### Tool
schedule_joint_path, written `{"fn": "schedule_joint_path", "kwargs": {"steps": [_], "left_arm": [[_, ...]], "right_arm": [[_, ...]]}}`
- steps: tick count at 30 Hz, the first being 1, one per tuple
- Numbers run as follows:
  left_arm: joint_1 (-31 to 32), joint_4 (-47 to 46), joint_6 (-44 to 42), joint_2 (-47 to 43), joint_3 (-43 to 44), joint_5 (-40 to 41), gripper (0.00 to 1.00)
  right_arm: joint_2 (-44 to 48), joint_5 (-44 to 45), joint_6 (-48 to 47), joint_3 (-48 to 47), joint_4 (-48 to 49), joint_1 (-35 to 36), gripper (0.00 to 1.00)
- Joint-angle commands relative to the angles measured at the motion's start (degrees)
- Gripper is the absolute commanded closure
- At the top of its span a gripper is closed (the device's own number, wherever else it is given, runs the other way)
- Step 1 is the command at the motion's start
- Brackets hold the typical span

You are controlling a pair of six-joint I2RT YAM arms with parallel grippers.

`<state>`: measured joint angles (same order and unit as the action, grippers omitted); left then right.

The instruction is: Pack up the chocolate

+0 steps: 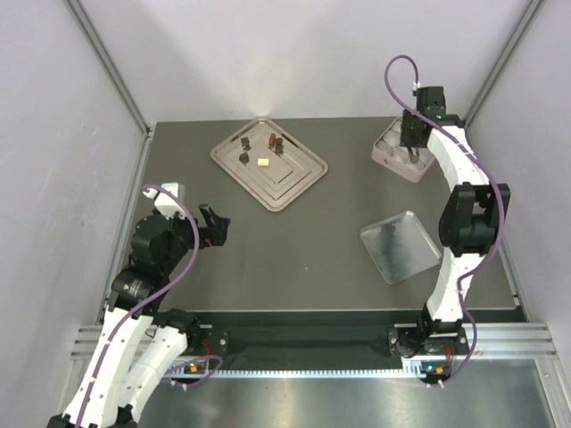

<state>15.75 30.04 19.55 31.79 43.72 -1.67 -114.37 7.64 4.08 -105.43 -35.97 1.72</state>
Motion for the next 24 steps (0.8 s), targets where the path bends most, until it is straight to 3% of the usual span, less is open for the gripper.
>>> {"fn": "schedule_joint_path", "kwargs": {"steps": [1,24], "left_arm": [[-0.02,-3.24,-0.3,0.38,0.4,-0.44,0.01],[-0.02,-3.15,-0.3,0.38,0.4,-0.17,0.01]], "right_arm": [[-0.07,-0.08,-0.47,-2.68,4.15,-0.75,0.6],[-3.85,0.89,-1.88,-5.4,6.08,-1.01,0.53]]}}
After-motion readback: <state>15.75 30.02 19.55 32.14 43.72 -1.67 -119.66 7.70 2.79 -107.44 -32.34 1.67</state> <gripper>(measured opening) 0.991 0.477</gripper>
